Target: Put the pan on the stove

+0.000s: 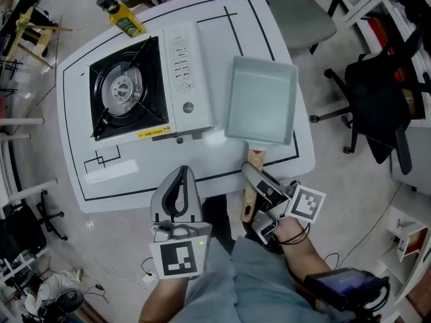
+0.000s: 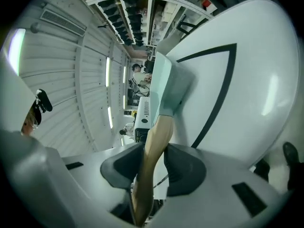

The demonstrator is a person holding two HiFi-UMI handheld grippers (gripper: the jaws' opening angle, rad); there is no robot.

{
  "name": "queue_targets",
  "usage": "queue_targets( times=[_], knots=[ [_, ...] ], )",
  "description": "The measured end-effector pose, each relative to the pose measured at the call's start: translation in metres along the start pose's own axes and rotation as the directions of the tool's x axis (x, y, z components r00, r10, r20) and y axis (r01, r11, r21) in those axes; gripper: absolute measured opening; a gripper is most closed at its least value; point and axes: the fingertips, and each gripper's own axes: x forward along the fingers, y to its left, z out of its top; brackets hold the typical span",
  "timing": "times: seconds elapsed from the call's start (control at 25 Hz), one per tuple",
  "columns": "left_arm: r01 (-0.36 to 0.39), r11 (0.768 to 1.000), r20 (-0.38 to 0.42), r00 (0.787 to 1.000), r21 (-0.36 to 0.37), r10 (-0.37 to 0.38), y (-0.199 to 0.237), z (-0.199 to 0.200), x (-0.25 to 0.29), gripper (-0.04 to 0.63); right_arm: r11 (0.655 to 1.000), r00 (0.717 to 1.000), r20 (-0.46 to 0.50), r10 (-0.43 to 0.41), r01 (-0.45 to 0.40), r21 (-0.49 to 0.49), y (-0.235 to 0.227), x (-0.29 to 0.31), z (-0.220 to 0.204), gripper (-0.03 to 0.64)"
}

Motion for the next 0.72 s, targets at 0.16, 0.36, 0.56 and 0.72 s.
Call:
queue_targets(
  times=[0.16,0.36,0.56,0.72],
  knots=[
    [-0.01,1.0,0.016,1.0,0.005,0.01,-0.001,0.006,-0.006,0.018,1.0,1.0,0.0,-0.013,0.013,-0.004,0.0,-0.001,0.001,0.15],
    [-0.027,0.999,0.06,0.998,0.018,0.026,-0.007,0.024,-0.022,0.018,1.0,1.0,-0.001,-0.005,0.005,0.018,0.014,-0.011,0.002,0.144],
    [-0.063,0.998,0.158,0.986,0.023,0.058,-0.014,0.061,-0.04,0.018,0.997,0.999,-0.013,0.039,-0.04,-0.064,0.068,-0.023,0.019,0.143],
    [-0.089,0.996,0.245,0.966,0.011,0.083,-0.023,0.095,-0.069,0.018,0.992,0.997,-0.013,0.078,-0.079,-0.102,0.122,-0.043,0.03,0.142]
  ],
)
